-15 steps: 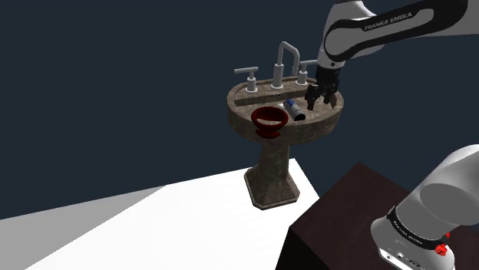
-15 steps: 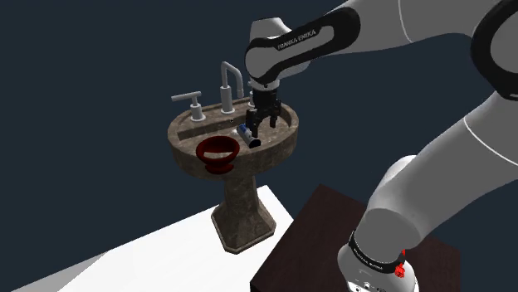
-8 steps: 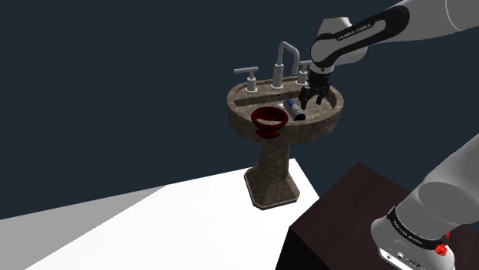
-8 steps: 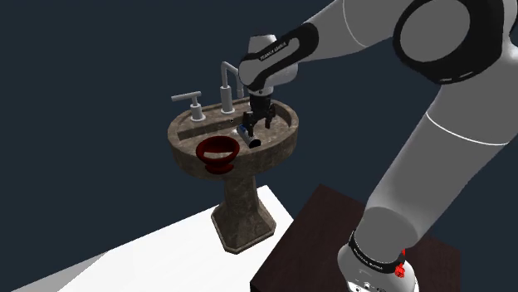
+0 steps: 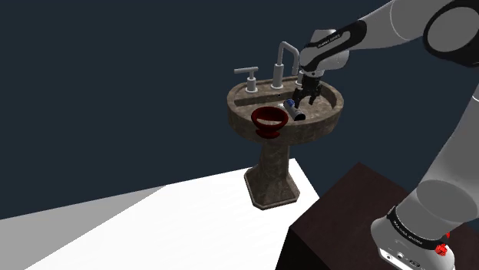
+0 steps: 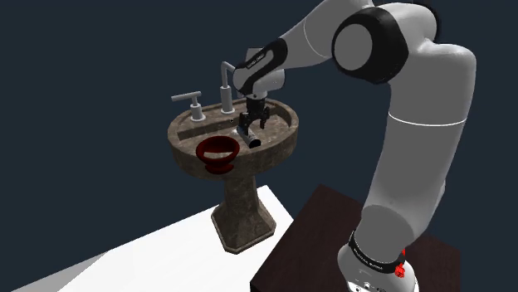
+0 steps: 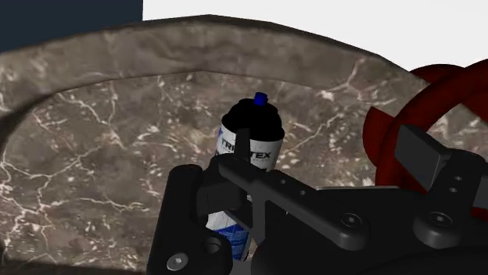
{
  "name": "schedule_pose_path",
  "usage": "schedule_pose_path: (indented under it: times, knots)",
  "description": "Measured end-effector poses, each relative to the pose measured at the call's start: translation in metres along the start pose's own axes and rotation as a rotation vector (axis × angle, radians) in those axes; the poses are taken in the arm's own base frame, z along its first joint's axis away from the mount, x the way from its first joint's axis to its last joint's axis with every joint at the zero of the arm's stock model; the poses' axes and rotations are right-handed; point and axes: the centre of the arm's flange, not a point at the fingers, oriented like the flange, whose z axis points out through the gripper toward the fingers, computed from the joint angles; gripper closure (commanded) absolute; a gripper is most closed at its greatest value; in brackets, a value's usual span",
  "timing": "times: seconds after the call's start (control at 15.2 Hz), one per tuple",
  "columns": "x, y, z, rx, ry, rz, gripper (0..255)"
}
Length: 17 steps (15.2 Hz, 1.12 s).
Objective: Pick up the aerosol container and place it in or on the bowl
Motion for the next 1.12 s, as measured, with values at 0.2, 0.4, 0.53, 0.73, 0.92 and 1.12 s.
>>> schedule_pose_path:
  times: [0.2, 0.4, 0.53, 0.73, 0.92, 1.12]
  knots:
    - [0.025, 0.021, 0.023, 0.008, 0.006, 0.019, 0]
    - [0.054, 0.041, 0.045, 0.016, 0.012, 0.038, 0]
    - [0.074, 0.051, 0.057, 0.022, 0.016, 0.051, 0]
    - [0.086, 0.062, 0.071, 0.026, 0.018, 0.058, 0]
    - [0.089, 0.062, 0.088, 0.026, 0.019, 0.059, 0]
    - [0.09, 0.062, 0.103, 0.026, 0.018, 0.059, 0]
